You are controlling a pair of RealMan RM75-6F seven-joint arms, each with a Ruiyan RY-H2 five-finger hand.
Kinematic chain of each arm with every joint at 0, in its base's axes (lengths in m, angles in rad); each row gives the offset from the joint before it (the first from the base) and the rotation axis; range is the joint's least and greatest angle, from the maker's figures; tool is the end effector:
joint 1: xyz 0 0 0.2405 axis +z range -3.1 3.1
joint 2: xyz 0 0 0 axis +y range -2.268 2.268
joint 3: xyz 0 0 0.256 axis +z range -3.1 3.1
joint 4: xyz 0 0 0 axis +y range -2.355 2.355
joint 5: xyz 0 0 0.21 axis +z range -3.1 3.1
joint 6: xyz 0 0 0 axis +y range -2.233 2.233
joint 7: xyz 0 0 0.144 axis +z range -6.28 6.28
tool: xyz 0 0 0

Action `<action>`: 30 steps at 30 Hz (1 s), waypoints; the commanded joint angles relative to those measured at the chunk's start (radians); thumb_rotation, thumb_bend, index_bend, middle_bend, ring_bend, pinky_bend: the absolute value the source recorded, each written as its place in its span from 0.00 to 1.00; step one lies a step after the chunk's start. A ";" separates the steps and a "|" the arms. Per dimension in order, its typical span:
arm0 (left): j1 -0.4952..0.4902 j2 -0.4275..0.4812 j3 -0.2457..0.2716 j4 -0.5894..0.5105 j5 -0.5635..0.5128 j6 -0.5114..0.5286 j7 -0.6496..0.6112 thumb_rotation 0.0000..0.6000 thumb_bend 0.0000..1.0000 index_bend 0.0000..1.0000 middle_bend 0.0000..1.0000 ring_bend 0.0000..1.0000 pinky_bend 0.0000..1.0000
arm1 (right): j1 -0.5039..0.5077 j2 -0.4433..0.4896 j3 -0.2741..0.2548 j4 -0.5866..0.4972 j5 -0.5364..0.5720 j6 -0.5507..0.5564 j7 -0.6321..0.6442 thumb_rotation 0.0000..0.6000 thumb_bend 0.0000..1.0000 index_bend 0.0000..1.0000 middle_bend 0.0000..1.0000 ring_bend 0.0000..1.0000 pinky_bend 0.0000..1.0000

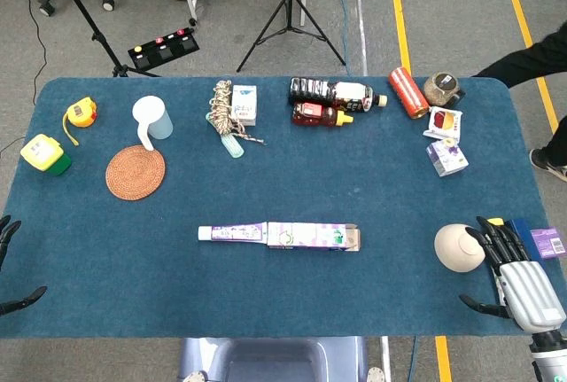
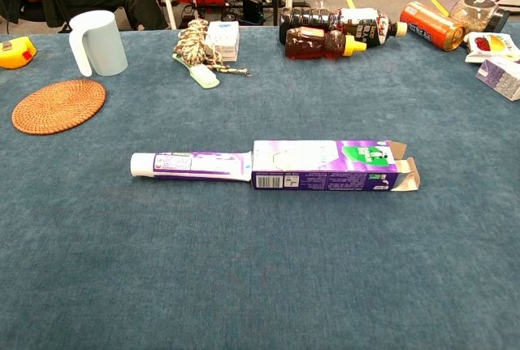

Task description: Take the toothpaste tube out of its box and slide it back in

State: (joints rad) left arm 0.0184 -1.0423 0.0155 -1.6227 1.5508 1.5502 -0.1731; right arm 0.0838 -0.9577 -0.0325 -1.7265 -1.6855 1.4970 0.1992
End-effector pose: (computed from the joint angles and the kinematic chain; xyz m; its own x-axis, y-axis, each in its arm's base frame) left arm -0.3250 0.1347 0.1798 0.2976 0.0374 0.9540 0.9532 0.0442 -0.2991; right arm -0.2823 -0.1598 0.1789 0.2702 -0.1026 0.9573 -0.9534 -0.1668 0.2513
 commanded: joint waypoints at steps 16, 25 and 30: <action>0.011 0.002 -0.002 -0.006 -0.001 0.020 -0.004 1.00 0.03 0.00 0.00 0.00 0.08 | 0.047 -0.054 -0.023 0.004 -0.043 -0.099 -0.076 1.00 0.00 0.09 0.00 0.00 0.00; 0.010 0.010 -0.007 -0.003 -0.014 0.012 -0.028 1.00 0.03 0.00 0.00 0.00 0.08 | 0.204 -0.164 0.033 -0.066 -0.019 -0.328 -0.228 1.00 0.00 0.09 0.00 0.00 0.00; 0.009 0.016 -0.014 0.001 -0.033 0.004 -0.047 1.00 0.03 0.00 0.00 0.00 0.08 | 0.314 -0.264 0.115 -0.084 0.099 -0.474 -0.339 1.00 0.00 0.09 0.00 0.00 0.00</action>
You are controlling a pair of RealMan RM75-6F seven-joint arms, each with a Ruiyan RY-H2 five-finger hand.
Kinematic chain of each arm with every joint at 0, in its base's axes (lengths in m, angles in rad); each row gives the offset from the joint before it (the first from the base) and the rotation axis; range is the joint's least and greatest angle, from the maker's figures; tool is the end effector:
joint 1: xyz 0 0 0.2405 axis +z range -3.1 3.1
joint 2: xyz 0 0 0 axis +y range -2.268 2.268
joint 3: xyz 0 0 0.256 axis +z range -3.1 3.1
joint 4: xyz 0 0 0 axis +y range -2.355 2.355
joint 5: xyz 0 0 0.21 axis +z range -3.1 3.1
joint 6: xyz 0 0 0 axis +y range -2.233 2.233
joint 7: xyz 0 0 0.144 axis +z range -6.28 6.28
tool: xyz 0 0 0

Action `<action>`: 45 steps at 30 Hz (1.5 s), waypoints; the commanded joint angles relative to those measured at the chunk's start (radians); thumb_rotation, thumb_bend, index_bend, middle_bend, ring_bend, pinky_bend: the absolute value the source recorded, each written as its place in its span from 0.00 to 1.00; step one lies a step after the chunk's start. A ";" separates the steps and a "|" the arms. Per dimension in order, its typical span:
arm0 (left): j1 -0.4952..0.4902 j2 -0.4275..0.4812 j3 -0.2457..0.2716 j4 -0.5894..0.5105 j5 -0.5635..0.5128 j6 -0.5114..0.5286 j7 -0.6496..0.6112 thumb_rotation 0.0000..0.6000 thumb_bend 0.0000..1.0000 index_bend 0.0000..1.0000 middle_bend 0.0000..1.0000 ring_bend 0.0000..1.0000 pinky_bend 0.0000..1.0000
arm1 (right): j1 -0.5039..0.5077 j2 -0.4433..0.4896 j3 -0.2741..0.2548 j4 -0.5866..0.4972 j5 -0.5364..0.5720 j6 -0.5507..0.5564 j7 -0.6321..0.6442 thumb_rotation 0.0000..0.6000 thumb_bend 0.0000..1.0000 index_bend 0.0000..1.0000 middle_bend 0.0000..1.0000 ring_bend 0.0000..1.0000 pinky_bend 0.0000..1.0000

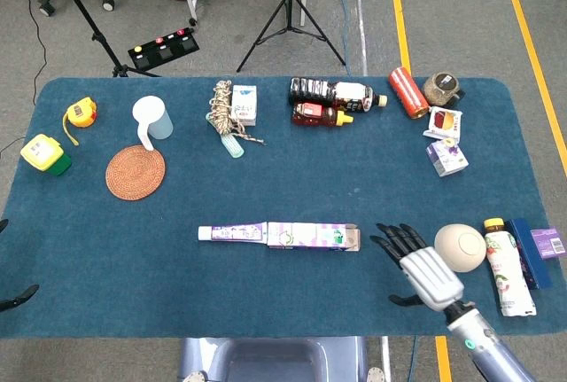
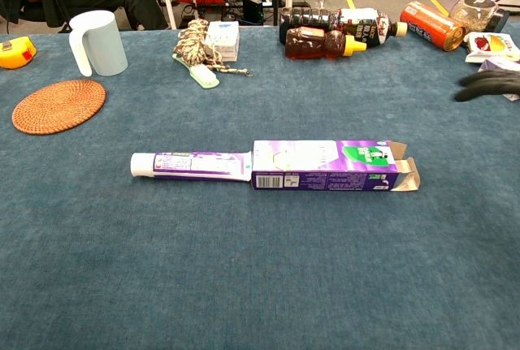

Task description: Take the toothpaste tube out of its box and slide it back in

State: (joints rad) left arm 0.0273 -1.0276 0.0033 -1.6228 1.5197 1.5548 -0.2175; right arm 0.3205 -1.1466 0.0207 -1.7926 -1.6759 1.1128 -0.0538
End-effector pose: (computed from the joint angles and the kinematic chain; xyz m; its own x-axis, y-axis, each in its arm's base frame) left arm -0.3298 0.1341 0.1887 0.2695 0.0151 0.9629 0.9596 0.0804 -0.2698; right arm -0.2178 -0.2134 0.0775 0.3978 -0.3050 0.8653 -0.8691 -0.4275 0.2488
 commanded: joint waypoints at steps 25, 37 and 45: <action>-0.045 0.013 -0.044 -0.007 -0.106 -0.105 -0.003 1.00 0.03 0.00 0.00 0.00 0.08 | 0.362 -0.562 0.209 0.263 0.542 -0.192 -0.463 1.00 0.00 0.09 0.01 0.00 0.00; -0.064 0.023 -0.058 0.000 -0.137 -0.149 -0.029 1.00 0.03 0.00 0.00 0.00 0.08 | 0.438 -0.672 0.242 0.427 0.582 -0.194 -0.454 1.00 0.00 0.10 0.01 0.00 0.00; -0.071 0.025 -0.065 0.004 -0.158 -0.168 -0.034 1.00 0.03 0.00 0.00 0.00 0.08 | 0.504 -0.721 0.329 0.562 0.638 -0.188 -0.424 1.00 0.00 0.11 0.02 0.00 0.00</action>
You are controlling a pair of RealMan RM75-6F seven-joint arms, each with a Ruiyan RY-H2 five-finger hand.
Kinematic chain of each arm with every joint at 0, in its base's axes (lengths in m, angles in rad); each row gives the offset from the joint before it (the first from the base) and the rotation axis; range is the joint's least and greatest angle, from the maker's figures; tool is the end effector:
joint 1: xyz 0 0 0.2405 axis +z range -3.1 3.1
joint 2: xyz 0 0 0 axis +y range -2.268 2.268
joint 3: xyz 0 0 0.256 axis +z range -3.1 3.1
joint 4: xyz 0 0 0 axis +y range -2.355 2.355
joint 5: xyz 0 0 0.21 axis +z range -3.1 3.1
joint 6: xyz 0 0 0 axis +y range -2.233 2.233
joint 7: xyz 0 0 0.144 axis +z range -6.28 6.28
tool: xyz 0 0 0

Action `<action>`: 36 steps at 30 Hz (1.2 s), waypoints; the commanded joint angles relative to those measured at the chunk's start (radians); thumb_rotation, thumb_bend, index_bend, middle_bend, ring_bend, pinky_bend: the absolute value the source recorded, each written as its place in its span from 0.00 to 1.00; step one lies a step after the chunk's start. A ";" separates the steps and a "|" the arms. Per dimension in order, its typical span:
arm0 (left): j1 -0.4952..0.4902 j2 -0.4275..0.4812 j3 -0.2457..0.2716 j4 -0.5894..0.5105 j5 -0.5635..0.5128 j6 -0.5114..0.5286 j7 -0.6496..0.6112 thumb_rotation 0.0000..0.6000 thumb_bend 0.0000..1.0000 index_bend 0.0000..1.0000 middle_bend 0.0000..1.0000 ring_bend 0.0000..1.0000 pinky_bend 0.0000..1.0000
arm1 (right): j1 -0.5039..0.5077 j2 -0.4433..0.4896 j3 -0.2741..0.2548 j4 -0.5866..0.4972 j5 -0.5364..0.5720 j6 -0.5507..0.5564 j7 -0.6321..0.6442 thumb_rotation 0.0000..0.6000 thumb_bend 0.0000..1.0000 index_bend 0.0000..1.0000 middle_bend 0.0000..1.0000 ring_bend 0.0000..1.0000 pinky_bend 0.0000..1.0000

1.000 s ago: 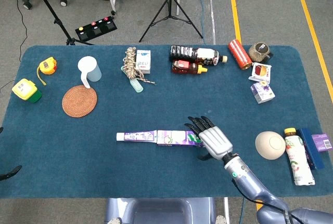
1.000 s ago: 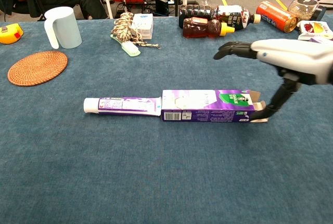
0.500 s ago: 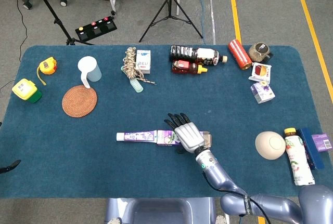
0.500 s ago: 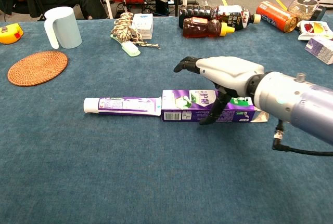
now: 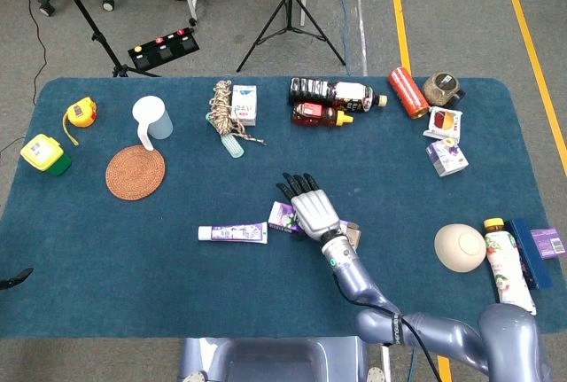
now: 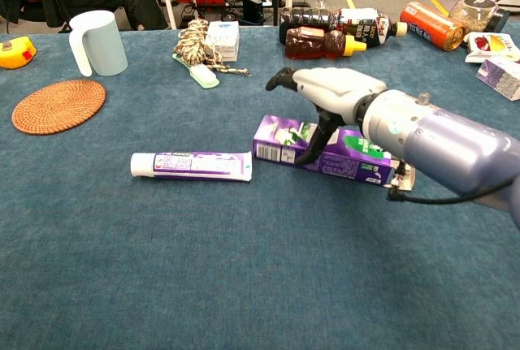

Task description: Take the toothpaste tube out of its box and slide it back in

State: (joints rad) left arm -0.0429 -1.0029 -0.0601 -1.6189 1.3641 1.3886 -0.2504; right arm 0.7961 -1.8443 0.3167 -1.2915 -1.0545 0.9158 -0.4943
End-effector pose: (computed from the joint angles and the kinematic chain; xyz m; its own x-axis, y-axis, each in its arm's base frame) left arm -0.3467 0.1676 0.1951 0.2370 0.0543 0.9700 0.9523 0.1843 -0.2430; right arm -0.0938 -0.3512 -0.0833 0.4064 -0.2559 0.8771 -0.8779 -0.3754 0.2972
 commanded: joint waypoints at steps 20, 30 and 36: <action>0.006 -0.002 0.003 -0.008 0.010 0.014 0.012 1.00 0.03 0.00 0.00 0.00 0.08 | 0.047 -0.004 0.084 0.341 0.007 0.111 0.078 1.00 0.00 0.13 0.04 0.01 0.00; 0.011 0.003 0.007 -0.008 0.026 0.025 -0.003 1.00 0.03 0.00 0.00 0.00 0.08 | -0.034 0.172 -0.005 0.205 -0.080 0.142 0.084 1.00 0.00 0.13 0.04 0.01 0.00; 0.015 0.003 0.011 -0.007 0.037 0.035 -0.008 1.00 0.03 0.00 0.00 0.00 0.08 | -0.079 0.249 -0.063 0.240 -0.131 0.132 0.138 1.00 0.00 0.13 0.04 0.02 0.00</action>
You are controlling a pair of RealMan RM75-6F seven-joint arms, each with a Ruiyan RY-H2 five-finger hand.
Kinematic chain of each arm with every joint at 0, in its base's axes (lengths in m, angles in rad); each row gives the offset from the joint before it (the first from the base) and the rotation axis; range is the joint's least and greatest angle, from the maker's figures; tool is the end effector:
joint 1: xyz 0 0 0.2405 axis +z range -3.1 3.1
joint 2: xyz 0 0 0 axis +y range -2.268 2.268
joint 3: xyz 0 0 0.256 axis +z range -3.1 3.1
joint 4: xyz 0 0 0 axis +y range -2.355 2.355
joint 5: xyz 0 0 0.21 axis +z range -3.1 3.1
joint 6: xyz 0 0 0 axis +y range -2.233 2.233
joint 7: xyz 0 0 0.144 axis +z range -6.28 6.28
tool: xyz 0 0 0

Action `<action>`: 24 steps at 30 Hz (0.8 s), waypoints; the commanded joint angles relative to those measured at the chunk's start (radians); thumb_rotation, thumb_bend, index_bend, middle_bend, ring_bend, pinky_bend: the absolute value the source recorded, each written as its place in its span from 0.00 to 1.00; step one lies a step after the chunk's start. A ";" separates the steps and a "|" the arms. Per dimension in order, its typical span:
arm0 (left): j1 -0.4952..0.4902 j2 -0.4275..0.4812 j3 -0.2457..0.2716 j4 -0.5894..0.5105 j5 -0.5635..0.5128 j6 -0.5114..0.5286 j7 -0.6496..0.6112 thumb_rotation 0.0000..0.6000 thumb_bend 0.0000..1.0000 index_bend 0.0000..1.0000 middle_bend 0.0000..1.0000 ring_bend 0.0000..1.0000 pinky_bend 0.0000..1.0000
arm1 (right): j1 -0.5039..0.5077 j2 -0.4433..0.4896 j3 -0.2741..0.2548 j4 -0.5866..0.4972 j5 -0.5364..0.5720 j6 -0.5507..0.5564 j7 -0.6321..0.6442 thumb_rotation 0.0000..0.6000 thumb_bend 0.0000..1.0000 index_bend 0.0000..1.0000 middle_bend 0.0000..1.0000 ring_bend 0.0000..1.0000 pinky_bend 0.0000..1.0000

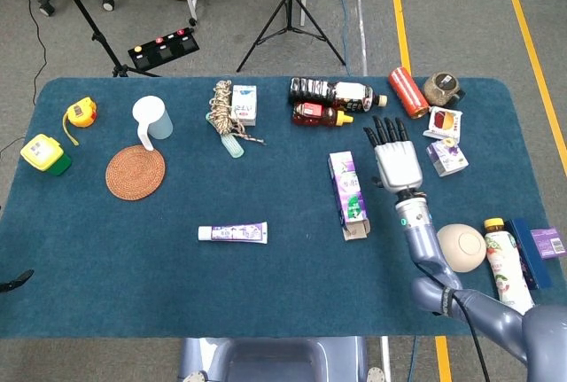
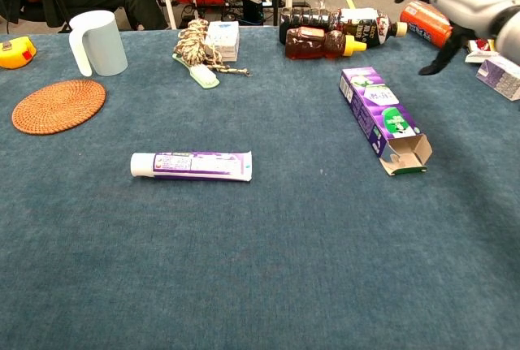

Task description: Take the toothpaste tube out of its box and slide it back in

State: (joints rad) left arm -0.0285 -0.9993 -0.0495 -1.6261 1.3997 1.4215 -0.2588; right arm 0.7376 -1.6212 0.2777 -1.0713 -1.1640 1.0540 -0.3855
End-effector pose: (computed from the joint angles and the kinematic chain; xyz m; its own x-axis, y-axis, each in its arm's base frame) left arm -0.3423 0.1615 0.1957 0.2346 0.0449 0.9711 0.9579 0.1595 -0.2388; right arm -0.1986 -0.4125 0.0359 0.6157 0.0526 0.7862 -0.7696 -0.1743 0.6143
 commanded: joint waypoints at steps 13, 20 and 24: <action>0.002 -0.007 0.007 -0.010 0.022 0.015 0.021 1.00 0.03 0.00 0.00 0.00 0.08 | -0.072 0.060 -0.112 0.066 -0.090 -0.037 0.106 1.00 0.00 0.12 0.03 0.02 0.00; 0.004 -0.006 0.006 -0.001 0.023 0.019 0.005 1.00 0.03 0.00 0.00 0.00 0.08 | -0.076 0.016 -0.134 0.096 -0.097 -0.069 0.117 1.00 0.00 0.12 0.03 0.02 0.00; 0.004 -0.002 0.010 -0.004 0.027 0.016 0.000 1.00 0.03 0.00 0.00 0.00 0.08 | -0.070 -0.026 -0.136 0.061 -0.102 -0.077 0.117 1.00 0.00 0.12 0.03 0.03 0.01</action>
State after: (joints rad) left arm -0.0241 -1.0025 -0.0405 -1.6295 1.4259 1.4389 -0.2579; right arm 0.6638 -1.6253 0.1432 -0.9909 -1.2644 0.9836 -0.2645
